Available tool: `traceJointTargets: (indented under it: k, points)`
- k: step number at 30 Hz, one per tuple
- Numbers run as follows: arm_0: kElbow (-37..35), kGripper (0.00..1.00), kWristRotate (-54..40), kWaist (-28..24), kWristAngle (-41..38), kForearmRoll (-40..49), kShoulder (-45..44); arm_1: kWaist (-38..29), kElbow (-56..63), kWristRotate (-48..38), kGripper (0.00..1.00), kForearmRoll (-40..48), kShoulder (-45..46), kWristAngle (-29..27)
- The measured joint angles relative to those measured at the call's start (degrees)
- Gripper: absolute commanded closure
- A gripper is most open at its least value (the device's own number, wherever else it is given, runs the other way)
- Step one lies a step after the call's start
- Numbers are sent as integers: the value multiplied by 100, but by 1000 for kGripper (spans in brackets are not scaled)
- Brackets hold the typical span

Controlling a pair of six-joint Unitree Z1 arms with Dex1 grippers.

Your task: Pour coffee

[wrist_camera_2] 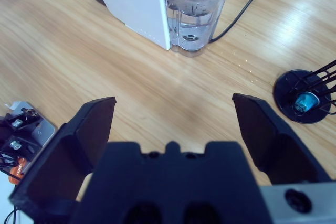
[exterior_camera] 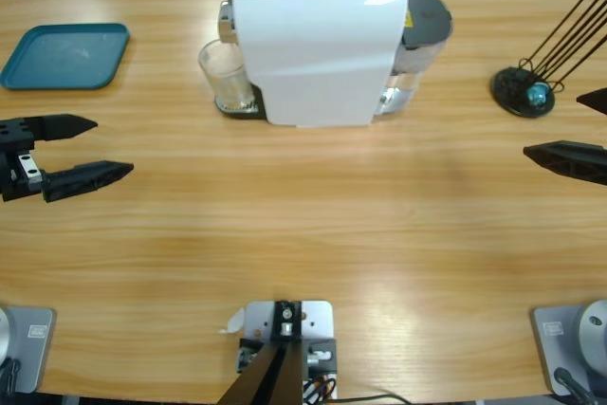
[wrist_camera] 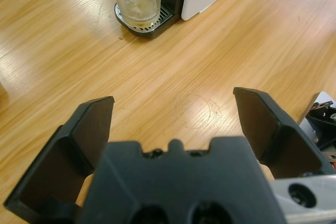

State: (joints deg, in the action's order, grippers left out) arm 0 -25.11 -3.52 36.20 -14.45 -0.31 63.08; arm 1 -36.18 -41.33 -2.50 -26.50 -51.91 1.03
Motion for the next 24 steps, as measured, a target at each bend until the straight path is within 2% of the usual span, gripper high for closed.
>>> traceJointTargets:
  k: [13, 19, 24]
  points:
    - [31, 0, 0, 116, 0, -17, 0, -96, 111, -48, 0, 89, -18, -86]
    - [51, 0, 0, 160, 0, -18, 0, -854, 150, -230, 0, 222, -309, -102]
    - [55, 0, 0, 201, 0, -18, 0, -996, 172, -330, 0, 187, -120, -575]
